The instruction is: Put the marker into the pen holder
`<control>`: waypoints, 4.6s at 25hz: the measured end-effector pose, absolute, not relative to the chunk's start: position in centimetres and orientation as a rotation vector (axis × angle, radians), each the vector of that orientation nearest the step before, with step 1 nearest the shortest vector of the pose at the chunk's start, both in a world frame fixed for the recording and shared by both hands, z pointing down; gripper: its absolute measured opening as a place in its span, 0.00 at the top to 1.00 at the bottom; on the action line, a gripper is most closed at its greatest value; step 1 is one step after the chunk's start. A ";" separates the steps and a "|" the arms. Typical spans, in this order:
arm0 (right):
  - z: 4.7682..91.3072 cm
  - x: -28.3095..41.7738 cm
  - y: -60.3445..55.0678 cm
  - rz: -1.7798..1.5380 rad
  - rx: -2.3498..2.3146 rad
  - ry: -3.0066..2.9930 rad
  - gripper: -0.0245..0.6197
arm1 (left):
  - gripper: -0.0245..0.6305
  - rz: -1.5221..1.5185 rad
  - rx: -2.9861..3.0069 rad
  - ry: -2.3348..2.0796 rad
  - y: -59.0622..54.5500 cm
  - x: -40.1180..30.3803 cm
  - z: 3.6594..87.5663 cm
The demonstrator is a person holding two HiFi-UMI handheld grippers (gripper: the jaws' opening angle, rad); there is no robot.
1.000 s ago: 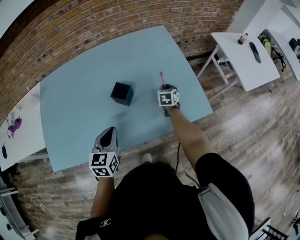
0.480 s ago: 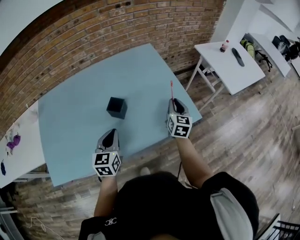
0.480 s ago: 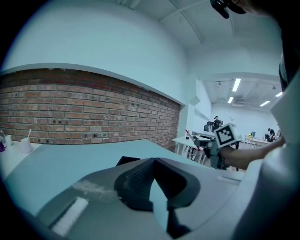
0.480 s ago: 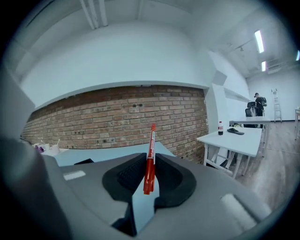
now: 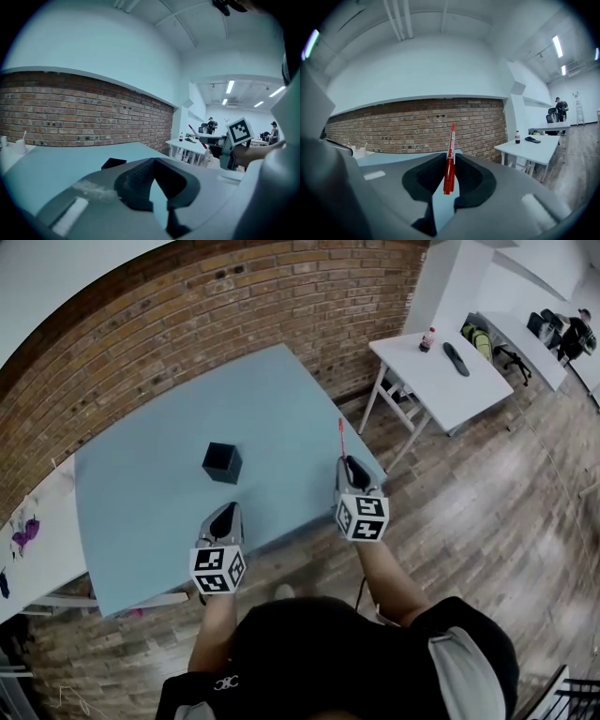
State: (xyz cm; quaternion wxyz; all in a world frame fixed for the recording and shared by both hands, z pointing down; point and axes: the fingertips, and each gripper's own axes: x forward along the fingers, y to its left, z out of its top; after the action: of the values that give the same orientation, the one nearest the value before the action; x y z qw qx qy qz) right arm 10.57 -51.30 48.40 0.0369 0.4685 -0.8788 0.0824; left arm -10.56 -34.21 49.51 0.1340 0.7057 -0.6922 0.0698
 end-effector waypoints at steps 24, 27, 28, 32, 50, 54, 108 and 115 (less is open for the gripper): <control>48.5 7.4 -44.8 0.292 1.462 -2.733 0.86 | 0.96 0.282 2.141 -1.983 -31.7 -14.9 49.2; 48.5 4.4 -43.4 0.276 1.478 -2.718 0.86 | 0.96 0.265 2.170 -1.978 -31.5 -18.5 48.8; 48.4 3.2 -43.0 0.268 1.483 -2.716 0.86 | 0.96 0.259 2.177 -1.975 -31.5 -19.9 48.8; 48.7 -1.7 -41.3 0.276 1.481 -2.686 0.86 | 0.96 0.241 2.210 -1.938 -31.0 -25.0 48.9; 51.7 -14.4 -33.2 0.293 1.227 -2.405 0.86 | 0.96 0.132 2.333 -1.662 -28.6 -35.4 49.1; 52.0 -14.6 -34.3 0.117 1.069 -2.307 0.86 | 0.96 0.160 2.350 -1.683 -28.0 -34.8 48.5; 42.0 -18.7 -39.8 -0.370 1.095 -2.571 0.91 | 0.96 0.178 2.233 -1.939 -23.9 -35.6 48.1; 42.3 -11.8 -32.8 0.013 1.471 -2.698 0.95 | 0.96 0.207 2.282 -1.892 -24.7 -34.0 48.0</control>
State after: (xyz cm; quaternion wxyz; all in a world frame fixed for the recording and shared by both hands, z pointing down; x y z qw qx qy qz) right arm -11.81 -32.81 42.33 0.0343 0.4784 -0.8775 0.0041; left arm -33.97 -24.71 48.02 0.0850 0.7650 -0.6346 0.0693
